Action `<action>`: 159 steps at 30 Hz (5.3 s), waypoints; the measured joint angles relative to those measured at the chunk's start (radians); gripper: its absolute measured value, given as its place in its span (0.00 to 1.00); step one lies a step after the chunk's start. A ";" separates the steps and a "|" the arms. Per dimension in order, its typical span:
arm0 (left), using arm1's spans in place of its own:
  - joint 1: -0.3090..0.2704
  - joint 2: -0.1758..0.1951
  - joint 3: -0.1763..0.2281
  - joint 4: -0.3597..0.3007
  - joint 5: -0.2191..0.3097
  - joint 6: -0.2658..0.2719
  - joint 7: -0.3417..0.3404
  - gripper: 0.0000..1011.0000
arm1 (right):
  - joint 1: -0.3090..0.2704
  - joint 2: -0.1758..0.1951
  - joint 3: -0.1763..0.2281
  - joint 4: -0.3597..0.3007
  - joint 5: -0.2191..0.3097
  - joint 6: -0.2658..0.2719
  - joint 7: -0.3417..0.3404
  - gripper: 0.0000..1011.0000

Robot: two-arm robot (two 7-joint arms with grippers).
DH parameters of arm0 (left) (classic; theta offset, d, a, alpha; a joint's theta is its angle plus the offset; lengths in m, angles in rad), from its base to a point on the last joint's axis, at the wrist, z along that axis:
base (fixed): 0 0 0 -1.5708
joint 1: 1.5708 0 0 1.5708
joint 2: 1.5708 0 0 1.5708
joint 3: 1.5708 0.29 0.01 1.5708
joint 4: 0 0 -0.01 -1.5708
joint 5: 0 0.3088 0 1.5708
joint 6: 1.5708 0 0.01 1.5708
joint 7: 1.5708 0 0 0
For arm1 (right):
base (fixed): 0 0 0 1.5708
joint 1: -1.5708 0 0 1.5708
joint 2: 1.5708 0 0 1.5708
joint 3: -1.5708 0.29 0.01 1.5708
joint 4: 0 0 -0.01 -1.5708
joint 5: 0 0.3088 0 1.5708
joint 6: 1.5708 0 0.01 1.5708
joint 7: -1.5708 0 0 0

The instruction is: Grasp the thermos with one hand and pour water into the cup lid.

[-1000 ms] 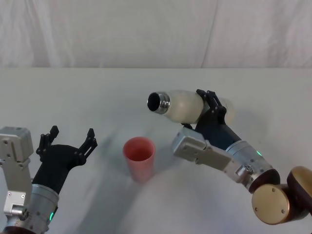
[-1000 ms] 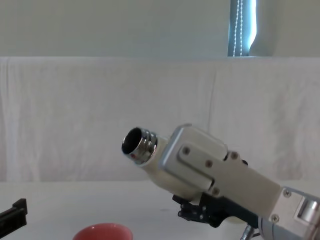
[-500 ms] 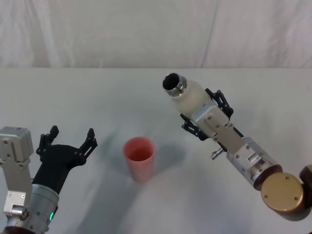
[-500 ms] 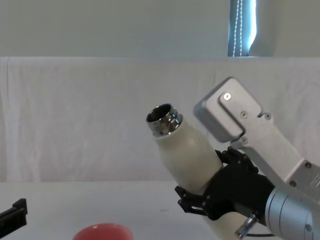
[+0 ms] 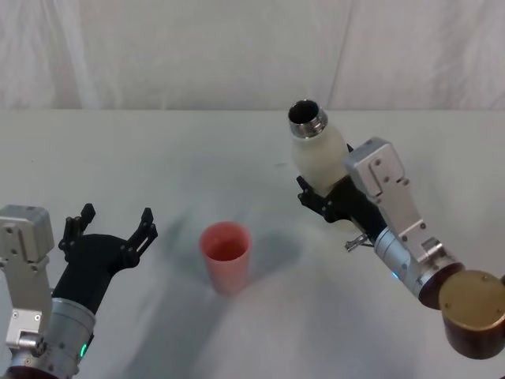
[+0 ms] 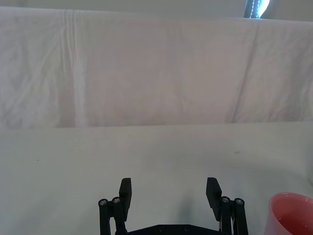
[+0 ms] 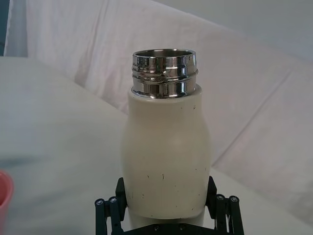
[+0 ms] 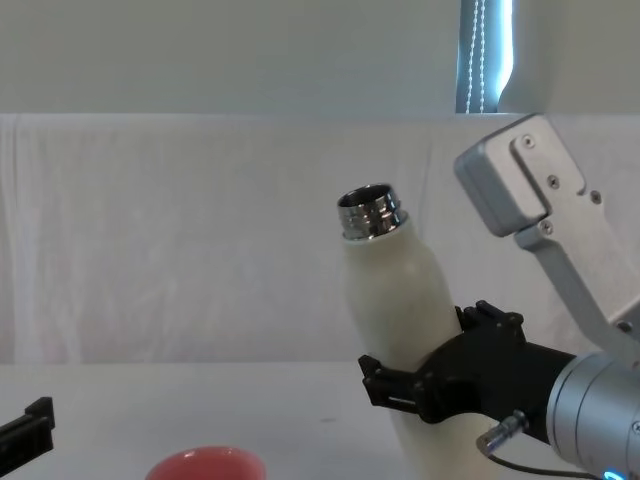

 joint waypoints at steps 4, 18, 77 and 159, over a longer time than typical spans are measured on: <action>0.000 0.000 0.000 0.000 0.000 0.000 0.000 0.99 | -0.003 -0.006 0.011 -0.007 0.040 0.019 0.009 0.94; 0.000 0.000 0.000 0.000 0.000 0.000 0.000 0.99 | -0.031 -0.049 0.073 -0.056 0.231 0.105 0.028 0.94; 0.000 0.000 0.000 0.000 0.000 0.000 0.000 0.99 | 0.052 -0.063 0.028 0.112 0.302 0.033 -0.044 0.94; 0.000 0.000 0.000 0.000 0.000 0.000 0.000 0.99 | -0.043 -0.039 0.061 0.031 0.327 0.024 -0.052 0.99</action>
